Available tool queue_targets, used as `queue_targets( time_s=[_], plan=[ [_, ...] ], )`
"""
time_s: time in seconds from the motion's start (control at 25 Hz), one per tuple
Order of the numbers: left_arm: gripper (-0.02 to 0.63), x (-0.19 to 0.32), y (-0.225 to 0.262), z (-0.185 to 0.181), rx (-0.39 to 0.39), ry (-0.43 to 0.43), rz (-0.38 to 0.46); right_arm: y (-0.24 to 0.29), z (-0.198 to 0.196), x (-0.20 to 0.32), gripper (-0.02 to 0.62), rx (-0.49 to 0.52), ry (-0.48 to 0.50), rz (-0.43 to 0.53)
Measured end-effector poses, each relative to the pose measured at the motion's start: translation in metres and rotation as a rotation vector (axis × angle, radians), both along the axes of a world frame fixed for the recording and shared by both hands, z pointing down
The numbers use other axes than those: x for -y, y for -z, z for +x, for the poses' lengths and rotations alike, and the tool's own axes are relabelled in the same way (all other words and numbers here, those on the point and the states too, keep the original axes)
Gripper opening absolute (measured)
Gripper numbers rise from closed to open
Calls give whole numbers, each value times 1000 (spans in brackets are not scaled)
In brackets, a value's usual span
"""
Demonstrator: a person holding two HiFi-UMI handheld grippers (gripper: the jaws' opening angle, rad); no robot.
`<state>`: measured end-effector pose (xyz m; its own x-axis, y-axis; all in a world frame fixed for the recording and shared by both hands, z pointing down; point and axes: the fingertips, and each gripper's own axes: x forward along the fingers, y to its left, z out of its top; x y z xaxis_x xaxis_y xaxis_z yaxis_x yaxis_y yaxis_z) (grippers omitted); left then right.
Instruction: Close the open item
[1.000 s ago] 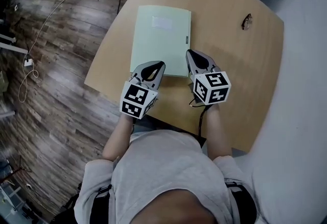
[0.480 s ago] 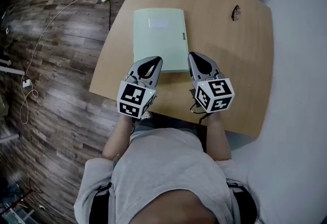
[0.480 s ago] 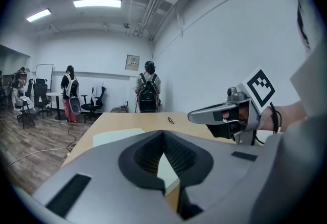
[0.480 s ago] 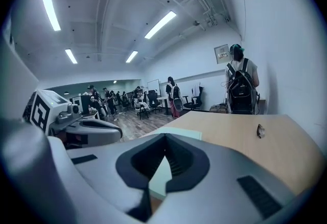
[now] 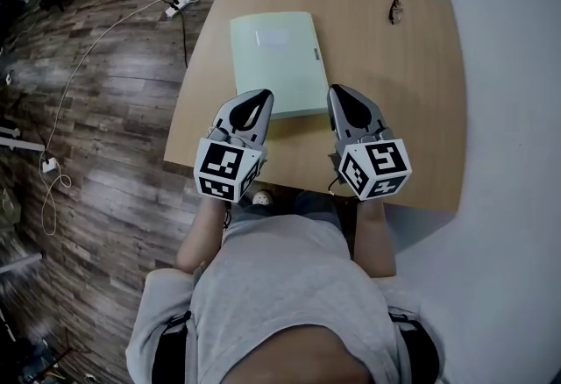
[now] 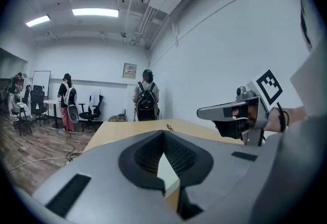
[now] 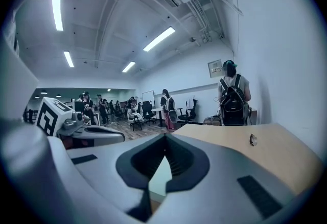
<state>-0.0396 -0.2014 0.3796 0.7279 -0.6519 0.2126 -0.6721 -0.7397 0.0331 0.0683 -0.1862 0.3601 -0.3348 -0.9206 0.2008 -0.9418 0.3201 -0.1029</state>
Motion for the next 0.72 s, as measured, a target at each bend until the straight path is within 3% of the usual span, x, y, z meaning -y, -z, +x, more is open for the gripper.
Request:
queue_targets(
  time_s=[0.72],
  plan=[
    [15, -31, 32, -27, -59, -14, 91, 26, -25, -44, 9, 13, -45, 108]
  ],
)
